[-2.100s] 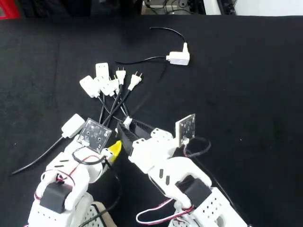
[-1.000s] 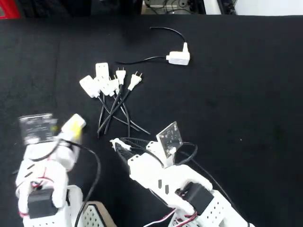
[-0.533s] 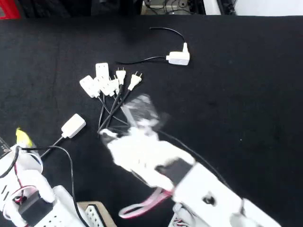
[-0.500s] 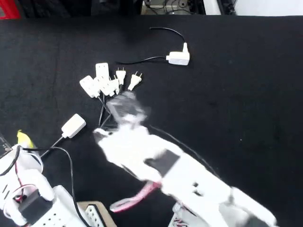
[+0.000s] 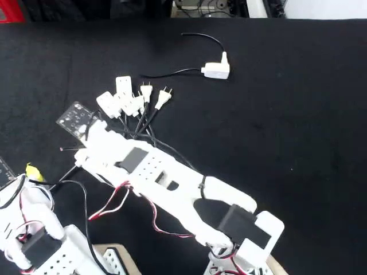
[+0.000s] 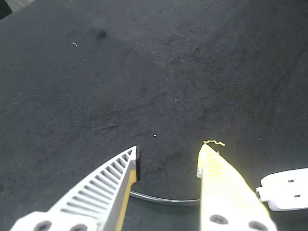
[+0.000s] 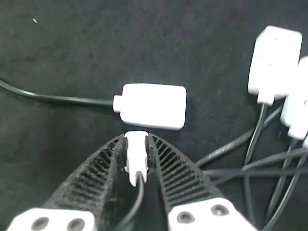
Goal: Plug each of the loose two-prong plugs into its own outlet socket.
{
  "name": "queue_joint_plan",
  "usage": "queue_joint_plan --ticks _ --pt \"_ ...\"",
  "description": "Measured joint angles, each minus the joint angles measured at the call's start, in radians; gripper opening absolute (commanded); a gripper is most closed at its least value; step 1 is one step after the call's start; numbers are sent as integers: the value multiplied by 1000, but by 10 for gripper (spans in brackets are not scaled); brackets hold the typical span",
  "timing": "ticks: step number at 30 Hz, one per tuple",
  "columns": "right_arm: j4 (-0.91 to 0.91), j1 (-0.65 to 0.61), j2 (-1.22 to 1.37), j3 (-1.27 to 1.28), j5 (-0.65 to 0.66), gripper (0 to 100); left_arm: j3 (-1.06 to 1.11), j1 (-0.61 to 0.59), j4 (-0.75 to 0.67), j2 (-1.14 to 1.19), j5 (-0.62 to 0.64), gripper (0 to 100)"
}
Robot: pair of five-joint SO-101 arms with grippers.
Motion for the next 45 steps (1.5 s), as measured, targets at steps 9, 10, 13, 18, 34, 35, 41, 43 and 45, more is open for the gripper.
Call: queue_joint_plan --ticks 9,10,13,18,34,35,41,43,45 --pt "160 12 120 -216 98 11 78 0 -29 0 0 214" --pt "180 17 161 -265 104 11 84 0 -34 0 0 214" --pt "259 37 295 -417 117 11 91 0 -35 0 0 214" --pt "399 71 480 -687 117 11 98 0 -35 0 0 213" --pt "508 72 640 -919 86 11 157 0 -35 2 -57 213" --pt "529 74 640 -919 75 11 157 0 -35 2 -57 213" --pt "600 77 641 -941 15 12 157 0 -35 2 -57 213" --pt "600 77 651 -944 -6 12 157 0 -35 2 -57 213" --pt "586 77 666 -957 -41 12 157 0 -35 2 -57 213"
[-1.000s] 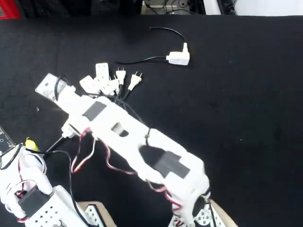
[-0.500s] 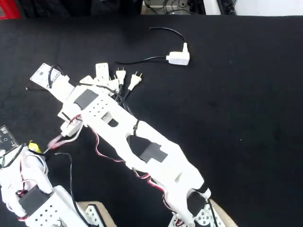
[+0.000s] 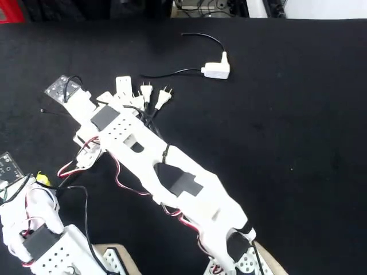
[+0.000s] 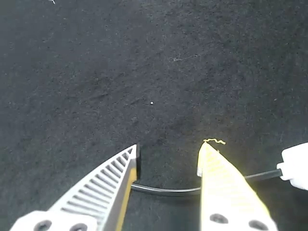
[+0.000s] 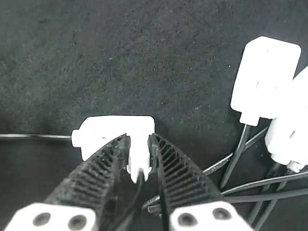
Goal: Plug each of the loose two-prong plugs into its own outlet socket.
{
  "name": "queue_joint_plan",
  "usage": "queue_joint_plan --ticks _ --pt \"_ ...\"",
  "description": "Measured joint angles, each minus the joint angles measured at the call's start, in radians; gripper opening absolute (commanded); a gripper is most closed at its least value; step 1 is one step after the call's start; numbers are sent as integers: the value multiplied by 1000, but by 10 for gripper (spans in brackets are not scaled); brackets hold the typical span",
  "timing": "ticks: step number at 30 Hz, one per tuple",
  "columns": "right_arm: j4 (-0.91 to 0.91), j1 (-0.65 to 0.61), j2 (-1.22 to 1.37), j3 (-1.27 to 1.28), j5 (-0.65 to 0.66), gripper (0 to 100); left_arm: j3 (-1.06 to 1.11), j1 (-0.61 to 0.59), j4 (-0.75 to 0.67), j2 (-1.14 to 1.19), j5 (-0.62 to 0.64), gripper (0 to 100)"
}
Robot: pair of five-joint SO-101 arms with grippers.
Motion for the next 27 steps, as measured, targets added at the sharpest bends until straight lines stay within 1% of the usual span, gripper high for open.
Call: queue_joint_plan --ticks 4,8,13,18,23,27 --pt "-84 2 31 29 -123 12 0 0 0 0 0 213" --pt "-91 3 35 38 -155 12 0 0 0 0 0 213" --pt "11 3 31 37 -219 12 0 0 0 0 0 213" --pt "20 3 18 61 -232 12 0 0 0 0 0 213" --pt "-84 3 -37 180 -253 12 0 0 0 0 0 213" --pt "-218 3 -158 373 -275 12 0 0 0 0 0 213"
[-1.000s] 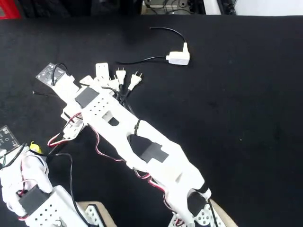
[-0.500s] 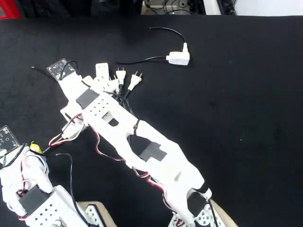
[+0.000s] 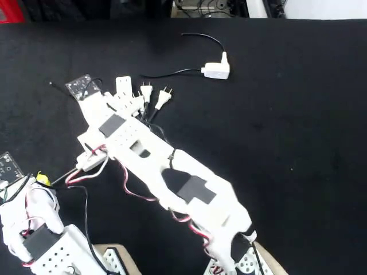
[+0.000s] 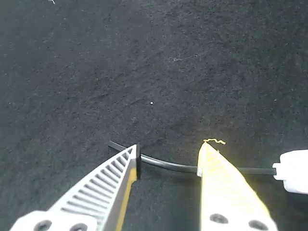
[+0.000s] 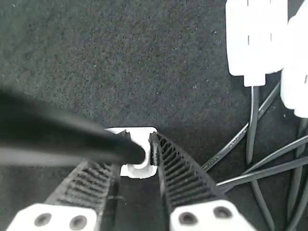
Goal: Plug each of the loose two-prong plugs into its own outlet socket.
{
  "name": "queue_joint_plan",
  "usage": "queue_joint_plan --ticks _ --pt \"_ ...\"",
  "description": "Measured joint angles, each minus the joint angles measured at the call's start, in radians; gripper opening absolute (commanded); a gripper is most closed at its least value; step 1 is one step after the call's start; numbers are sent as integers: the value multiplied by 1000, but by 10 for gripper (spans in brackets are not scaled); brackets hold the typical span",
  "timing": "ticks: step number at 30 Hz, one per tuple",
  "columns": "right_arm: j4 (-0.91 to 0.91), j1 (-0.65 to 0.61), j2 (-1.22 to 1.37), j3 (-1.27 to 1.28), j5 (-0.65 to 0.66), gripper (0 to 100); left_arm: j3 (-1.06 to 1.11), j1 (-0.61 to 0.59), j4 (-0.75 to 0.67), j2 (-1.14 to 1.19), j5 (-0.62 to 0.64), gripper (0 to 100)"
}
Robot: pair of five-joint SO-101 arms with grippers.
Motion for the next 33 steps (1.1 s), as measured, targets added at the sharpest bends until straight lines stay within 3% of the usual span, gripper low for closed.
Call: queue_joint_plan --ticks 7,16,27,33 --pt "-341 0 -203 390 -3 12 0 0 0 0 0 213" --pt "-359 0 -207 404 -2 12 0 0 0 0 0 213" --pt "-273 -2 -218 405 180 12 0 0 0 0 0 213" --pt "-275 3 -219 405 175 13 0 0 0 0 0 213"
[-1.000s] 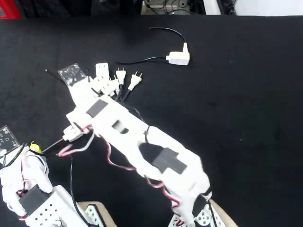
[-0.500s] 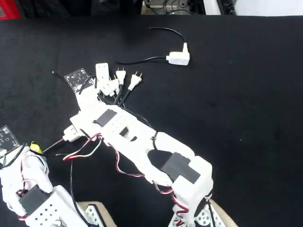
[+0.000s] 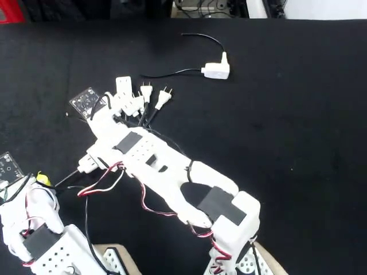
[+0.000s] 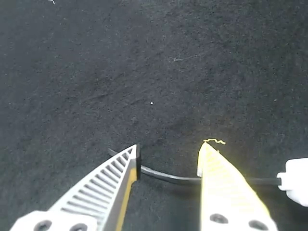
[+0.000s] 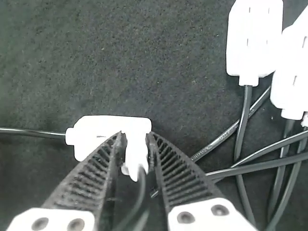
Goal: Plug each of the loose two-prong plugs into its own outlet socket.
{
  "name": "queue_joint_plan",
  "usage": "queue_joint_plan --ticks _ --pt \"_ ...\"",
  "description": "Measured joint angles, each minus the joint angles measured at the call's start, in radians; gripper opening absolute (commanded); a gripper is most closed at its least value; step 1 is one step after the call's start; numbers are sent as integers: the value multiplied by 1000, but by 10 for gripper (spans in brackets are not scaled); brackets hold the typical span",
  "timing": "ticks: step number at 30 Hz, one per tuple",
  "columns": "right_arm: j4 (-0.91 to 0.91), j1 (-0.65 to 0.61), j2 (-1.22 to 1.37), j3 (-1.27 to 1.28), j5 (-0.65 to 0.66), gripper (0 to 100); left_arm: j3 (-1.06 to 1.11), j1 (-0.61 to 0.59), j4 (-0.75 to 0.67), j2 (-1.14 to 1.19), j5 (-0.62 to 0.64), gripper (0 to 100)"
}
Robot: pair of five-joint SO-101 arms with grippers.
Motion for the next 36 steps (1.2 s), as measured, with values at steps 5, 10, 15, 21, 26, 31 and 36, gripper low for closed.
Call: queue_joint_plan --ticks 5,10,15,21,26,31,36 --pt "0 0 0 0 -3 15 0 0 0 0 0 213" --pt "0 0 0 0 -6 155 0 0 0 0 0 213" --pt "6 -5 20 26 -38 243 0 0 0 0 0 213" --pt "6 -5 21 32 -64 243 0 0 0 0 0 213" --pt "8 -5 21 31 -68 247 0 0 0 0 0 213" --pt "20 -6 -2 26 -69 247 0 0 0 0 0 213" --pt "120 -51 -118 29 -69 246 0 0 0 0 0 213"
